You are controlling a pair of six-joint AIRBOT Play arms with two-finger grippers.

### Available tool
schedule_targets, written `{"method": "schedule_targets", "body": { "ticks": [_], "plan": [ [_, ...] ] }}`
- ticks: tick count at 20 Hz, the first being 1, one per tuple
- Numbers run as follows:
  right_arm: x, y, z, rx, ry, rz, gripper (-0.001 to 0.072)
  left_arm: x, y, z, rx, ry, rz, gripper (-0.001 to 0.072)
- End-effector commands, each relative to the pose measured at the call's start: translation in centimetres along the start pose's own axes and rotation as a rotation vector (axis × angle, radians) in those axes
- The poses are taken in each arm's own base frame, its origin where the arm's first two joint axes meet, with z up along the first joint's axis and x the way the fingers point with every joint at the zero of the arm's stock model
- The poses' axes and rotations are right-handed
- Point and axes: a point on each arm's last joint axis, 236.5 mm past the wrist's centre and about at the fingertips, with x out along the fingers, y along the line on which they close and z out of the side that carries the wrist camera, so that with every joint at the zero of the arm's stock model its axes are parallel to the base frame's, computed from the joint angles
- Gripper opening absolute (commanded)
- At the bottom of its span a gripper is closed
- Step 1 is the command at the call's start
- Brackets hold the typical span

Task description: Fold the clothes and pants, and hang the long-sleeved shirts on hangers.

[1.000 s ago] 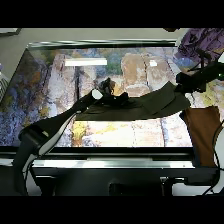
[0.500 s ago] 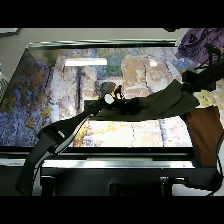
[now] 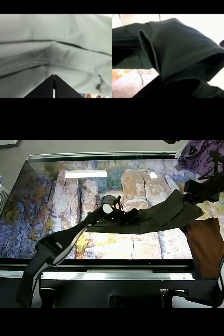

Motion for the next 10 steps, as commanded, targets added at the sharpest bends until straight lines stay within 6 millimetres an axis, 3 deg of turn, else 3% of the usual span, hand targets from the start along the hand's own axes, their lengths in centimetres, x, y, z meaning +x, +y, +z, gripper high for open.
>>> {"method": "schedule_targets", "body": {
  "ticks": [1,3,5,7,10],
  "plan": [
    [-0.3,3.8,0.3,0.025,-0.013,0.142,0.0028,-7.5,2.5,3.2,0.103,-0.007,0.172,0.001],
    [0.1,6.6,0.4,0.014,-0.025,0.184,0.0027,-14.9,3.5,6.1,0.178,-0.073,0.299,0.001],
    [0.7,10.7,0.1,-0.026,-0.037,0.221,0.0027,-22.8,4.4,8.3,0.215,-0.147,0.419,0.0011],
    [1.4,15.5,-0.4,-0.06,-0.054,0.271,0.0027,-30.1,5.2,9.2,0.209,-0.213,0.513,0.0012],
    [3.6,22.5,-2.1,-0.092,-0.041,0.346,0.0027,-38.5,5.6,9.4,0.178,-0.302,0.581,0.0012]
  ]
}}
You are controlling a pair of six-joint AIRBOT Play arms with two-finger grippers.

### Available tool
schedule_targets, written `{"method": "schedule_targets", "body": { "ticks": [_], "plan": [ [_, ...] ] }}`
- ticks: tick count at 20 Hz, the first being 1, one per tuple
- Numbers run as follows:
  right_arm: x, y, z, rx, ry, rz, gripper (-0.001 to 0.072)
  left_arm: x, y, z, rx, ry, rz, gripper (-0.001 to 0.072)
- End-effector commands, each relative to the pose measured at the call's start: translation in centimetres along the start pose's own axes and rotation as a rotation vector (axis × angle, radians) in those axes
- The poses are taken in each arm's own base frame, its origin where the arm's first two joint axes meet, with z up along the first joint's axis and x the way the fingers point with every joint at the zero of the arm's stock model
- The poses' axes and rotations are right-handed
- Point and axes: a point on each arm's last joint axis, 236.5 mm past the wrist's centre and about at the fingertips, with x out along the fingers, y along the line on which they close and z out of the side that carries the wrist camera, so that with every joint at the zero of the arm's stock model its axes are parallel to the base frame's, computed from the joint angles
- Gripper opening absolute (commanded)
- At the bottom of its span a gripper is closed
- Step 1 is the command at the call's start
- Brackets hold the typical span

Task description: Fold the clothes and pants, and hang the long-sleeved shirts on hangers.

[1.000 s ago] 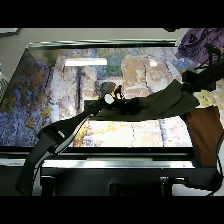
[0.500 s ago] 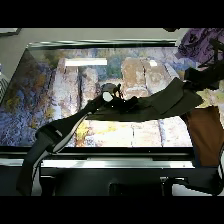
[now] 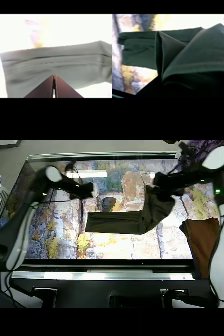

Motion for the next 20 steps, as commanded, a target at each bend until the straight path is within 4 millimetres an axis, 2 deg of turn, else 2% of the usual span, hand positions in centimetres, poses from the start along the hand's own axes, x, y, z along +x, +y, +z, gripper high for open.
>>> {"method": "schedule_targets", "body": {
  "ticks": [1,3,5,9,12,15,19,20],
  "plan": [
    [4.4,7.6,-1.3,-0.016,-0.004,0.102,0.0027,-9.0,6.4,1.2,-0.031,-0.073,0.159,0.0012],
    [7.6,10.5,-2.3,-0.019,0.012,0.134,0.0027,-11.9,7.6,1.9,-0.059,-0.122,0.167,0.0013],
    [10.9,12.4,-3.3,-0.014,0.032,0.153,0.0027,-13.8,8.4,2.3,-0.078,-0.16,0.173,0.0013],
    [16.7,14.1,-4.6,0.049,0.082,0.21,0.0027,-14.6,9.3,2.6,-0.094,-0.177,0.181,0.0013],
    [18.6,14.5,-4.7,0.103,0.103,0.251,0.0027,-14.6,9.3,2.6,-0.093,-0.178,0.181,0.0013],
    [19.5,14.3,-5.6,0.109,0.138,0.242,0.0027,-14.6,9.4,2.6,-0.094,-0.178,0.182,0.0013],
    [21.7,14.4,-7.1,0.123,0.182,0.241,0.0031,-14.6,9.4,2.7,-0.095,-0.177,0.182,0.0014],
    [22.2,14.7,-7.6,0.13,0.198,0.247,0.0098,-14.4,9.5,2.6,-0.096,-0.174,0.182,0.0013]
  ]
}}
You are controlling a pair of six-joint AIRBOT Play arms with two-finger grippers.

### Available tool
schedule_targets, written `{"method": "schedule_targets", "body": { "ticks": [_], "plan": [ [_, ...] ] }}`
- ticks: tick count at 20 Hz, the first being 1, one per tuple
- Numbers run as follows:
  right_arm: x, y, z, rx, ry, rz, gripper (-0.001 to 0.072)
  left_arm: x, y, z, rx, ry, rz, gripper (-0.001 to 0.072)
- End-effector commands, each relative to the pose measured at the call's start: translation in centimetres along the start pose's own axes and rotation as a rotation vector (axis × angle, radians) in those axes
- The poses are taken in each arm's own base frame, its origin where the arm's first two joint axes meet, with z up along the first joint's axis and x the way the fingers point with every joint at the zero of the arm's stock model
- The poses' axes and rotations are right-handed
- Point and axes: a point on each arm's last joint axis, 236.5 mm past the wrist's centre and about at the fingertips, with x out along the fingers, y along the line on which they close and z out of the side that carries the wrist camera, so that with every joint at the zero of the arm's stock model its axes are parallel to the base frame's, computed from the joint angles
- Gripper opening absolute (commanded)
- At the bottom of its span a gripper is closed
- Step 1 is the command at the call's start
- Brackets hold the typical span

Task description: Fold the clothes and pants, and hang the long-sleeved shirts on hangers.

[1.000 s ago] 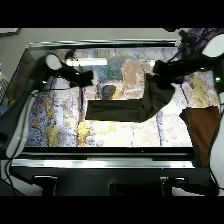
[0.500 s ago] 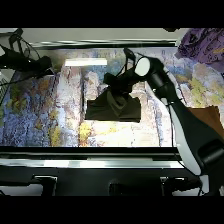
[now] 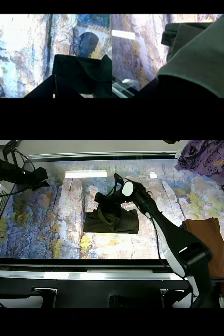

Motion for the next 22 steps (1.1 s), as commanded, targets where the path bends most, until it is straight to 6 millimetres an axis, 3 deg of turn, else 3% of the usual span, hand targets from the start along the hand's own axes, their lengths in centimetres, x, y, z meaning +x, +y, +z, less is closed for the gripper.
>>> {"method": "schedule_targets", "body": {
  "ticks": [1,2,3,6,8,10,12,13,15,17,19,20,22],
  "plan": [
    [2.1,0.2,-1.3,0.024,0.042,0.022,0.0208,0.3,0.2,0.0,-0.002,0.005,0.004,0.0014],
    [2.3,0.8,-1.4,0.01,0.042,0.041,0.0318,0.4,0.2,0.0,-0.003,0.007,0.004,0.0014],
    [2.2,1.7,-1.3,-0.011,0.035,0.074,0.0376,0.5,0.2,-0.1,-0.004,0.01,0.005,0.0014],
    [0.1,4.5,-0.9,-0.063,0.026,0.16,0.039,1.0,0.4,-0.1,-0.011,0.02,0.008,0.0014],
    [-3.1,5.1,0.4,-0.108,0.0,0.165,0.0423,1.4,0.4,-0.2,-0.011,0.027,0.009,0.0014],
    [-7.7,4.2,3.0,-0.122,-0.051,0.147,0.0424,1.6,0.5,-0.3,-0.012,0.031,0.01,0.0013],
    [-13.3,1.7,5.9,-0.112,-0.107,0.114,0.045,1.6,0.6,-0.3,-0.013,0.032,0.011,0.0014],
    [-16.4,-0.2,7.2,-0.112,-0.132,0.097,0.0561,1.6,0.6,-0.2,-0.014,0.031,0.012,0.0014],
    [-21.8,-5.7,8.7,-0.117,-0.153,0.033,0.0603,1.6,0.6,-0.2,-0.014,0.031,0.012,0.0014],
    [-25.5,-12.1,9.5,-0.059,-0.148,-0.021,0.0602,1.6,0.6,-0.2,-0.014,0.031,0.011,0.0014],
    [-26.7,-17.2,9.4,0.017,-0.141,-0.006,0.06,1.6,0.6,-0.2,-0.014,0.031,0.011,0.0015],
    [-26.2,-18.9,8.9,0.049,-0.125,0.027,0.06,1.6,0.6,-0.2,-0.014,0.031,0.011,0.0015],
    [-23.5,-22.0,7.3,0.109,-0.077,0.072,0.0596,1.6,0.6,-0.2,-0.014,0.031,0.011,0.0015]
  ]
}}
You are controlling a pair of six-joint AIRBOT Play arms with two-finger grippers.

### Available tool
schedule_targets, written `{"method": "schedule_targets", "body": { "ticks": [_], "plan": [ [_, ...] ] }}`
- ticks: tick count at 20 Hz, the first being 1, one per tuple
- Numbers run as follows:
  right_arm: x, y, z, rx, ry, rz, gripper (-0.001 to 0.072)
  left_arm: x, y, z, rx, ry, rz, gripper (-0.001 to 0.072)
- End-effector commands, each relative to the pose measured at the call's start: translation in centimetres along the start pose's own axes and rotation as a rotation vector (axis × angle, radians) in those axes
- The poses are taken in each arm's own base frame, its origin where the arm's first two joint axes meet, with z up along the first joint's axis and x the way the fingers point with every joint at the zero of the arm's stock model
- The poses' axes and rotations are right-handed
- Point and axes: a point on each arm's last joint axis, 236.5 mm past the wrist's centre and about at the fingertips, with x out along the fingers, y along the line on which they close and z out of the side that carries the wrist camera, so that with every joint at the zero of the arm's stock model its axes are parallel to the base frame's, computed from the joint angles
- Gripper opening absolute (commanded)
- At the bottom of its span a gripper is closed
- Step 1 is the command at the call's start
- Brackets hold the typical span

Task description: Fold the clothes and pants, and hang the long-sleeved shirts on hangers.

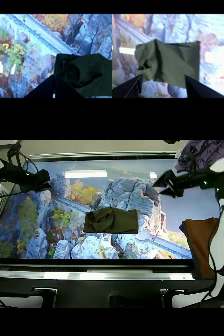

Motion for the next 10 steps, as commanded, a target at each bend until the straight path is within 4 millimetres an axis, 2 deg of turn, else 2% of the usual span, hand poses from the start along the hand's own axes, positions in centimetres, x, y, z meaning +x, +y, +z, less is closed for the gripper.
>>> {"method": "schedule_targets", "body": {
  "ticks": [1,3,5,6,10],
  "plan": [
    [2.0,-6.3,-3.2,0.085,0.088,0.054,0.0596,0.0,0.1,0.0,-0.001,0.0,0.001,0.0015],
    [5.3,-8.3,-5.6,0.153,0.141,0.095,0.0592,0.0,0.1,0.0,-0.001,0.0,0.001,0.0015],
    [8.2,-9.4,-7.4,0.206,0.17,0.14,0.0542,0.1,0.1,0.0,-0.002,0.001,0.001,0.0015],
    [9.5,-9.9,-8.3,0.218,0.188,0.145,0.0542,0.1,0.1,0.0,-0.001,0.002,0.001,0.0015],
    [14.2,-9.9,-11.2,0.198,0.272,0.135,0.0541,0.1,0.1,0.0,-0.001,0.003,0.001,0.0015]
  ]
}}
